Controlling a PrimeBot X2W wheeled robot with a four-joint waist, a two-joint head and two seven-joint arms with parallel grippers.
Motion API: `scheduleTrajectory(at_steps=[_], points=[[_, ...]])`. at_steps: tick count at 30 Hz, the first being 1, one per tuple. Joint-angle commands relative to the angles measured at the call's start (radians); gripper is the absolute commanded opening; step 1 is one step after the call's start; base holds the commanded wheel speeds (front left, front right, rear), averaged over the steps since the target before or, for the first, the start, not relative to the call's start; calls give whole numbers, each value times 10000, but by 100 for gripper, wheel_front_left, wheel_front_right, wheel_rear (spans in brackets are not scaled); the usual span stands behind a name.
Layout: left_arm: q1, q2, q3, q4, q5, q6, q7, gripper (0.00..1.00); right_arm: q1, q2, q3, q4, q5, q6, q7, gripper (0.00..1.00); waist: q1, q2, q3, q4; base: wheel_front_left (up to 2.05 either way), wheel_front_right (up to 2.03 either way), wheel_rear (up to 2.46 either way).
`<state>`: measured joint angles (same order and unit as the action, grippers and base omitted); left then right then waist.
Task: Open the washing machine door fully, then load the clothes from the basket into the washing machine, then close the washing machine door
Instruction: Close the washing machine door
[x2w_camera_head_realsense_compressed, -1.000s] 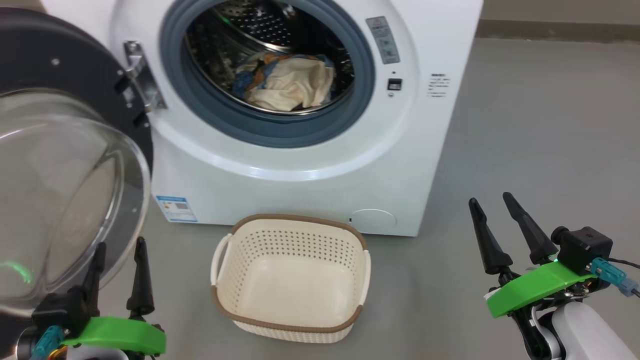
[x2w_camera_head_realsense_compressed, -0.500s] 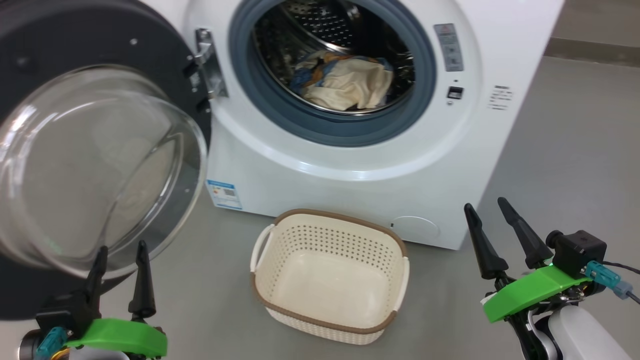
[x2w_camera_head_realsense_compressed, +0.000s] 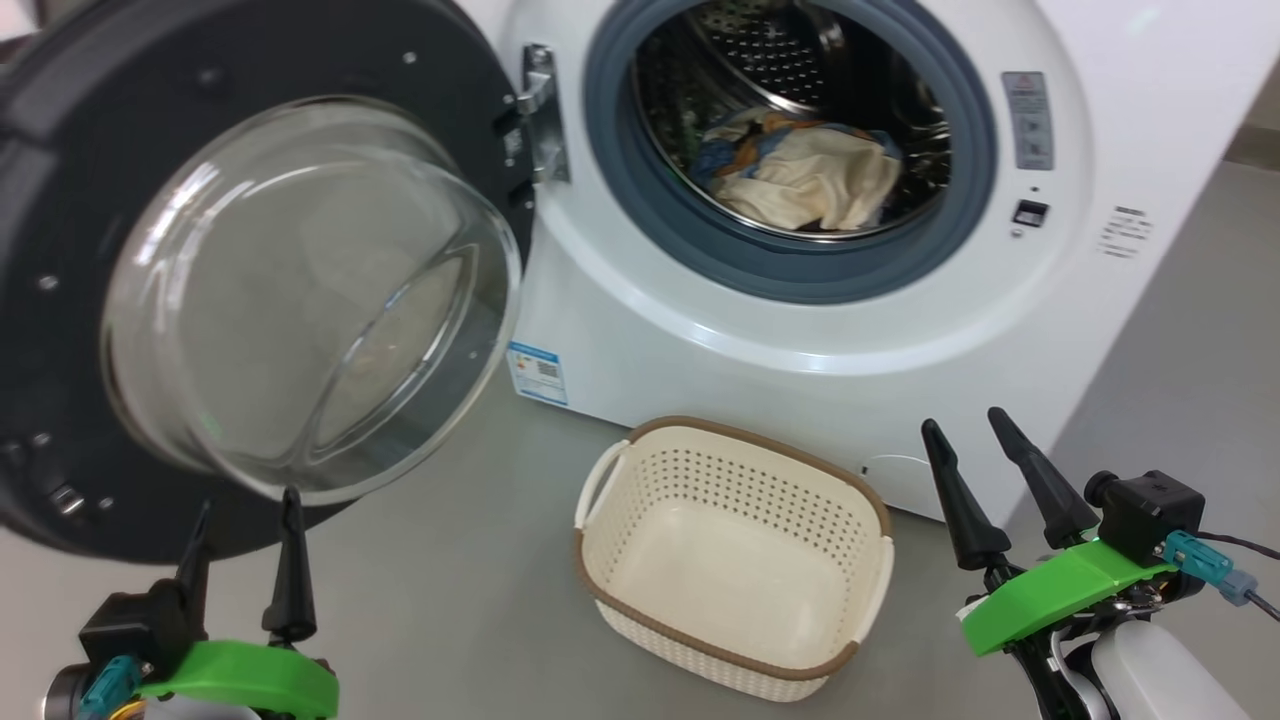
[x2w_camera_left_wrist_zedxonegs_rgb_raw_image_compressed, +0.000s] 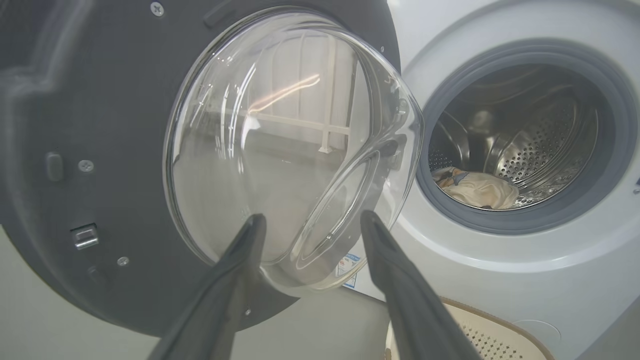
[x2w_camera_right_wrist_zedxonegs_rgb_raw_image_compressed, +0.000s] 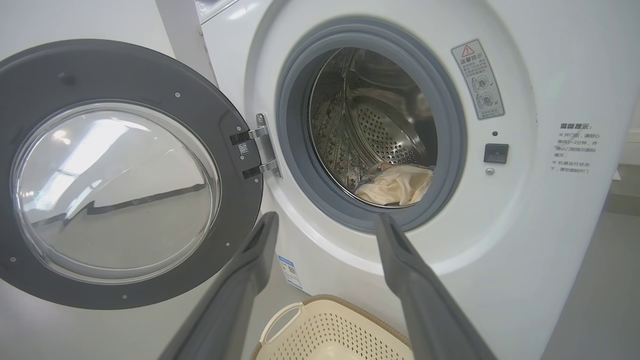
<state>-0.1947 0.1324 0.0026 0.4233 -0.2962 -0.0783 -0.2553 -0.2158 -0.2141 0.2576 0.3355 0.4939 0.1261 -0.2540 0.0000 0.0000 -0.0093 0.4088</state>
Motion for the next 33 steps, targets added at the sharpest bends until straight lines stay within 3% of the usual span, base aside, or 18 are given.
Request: scheduleTrajectory(at_steps=[1,12,33], points=[[-50,246,268,-140,92,11,-65,100,7,-61,200,-190,76,46,-78,100,0,0,-40,352,0,0,0],[-27,266,230,-100,13,52,-65,100,-46,78,339,-145,115,46,-78,100,0,0,-5,964,0,0,0],[-12,317,274,-332,-120,146,-65,100,-296,14,539,-11,234,46,-78,100,0,0,118,1019,0,0,0]])
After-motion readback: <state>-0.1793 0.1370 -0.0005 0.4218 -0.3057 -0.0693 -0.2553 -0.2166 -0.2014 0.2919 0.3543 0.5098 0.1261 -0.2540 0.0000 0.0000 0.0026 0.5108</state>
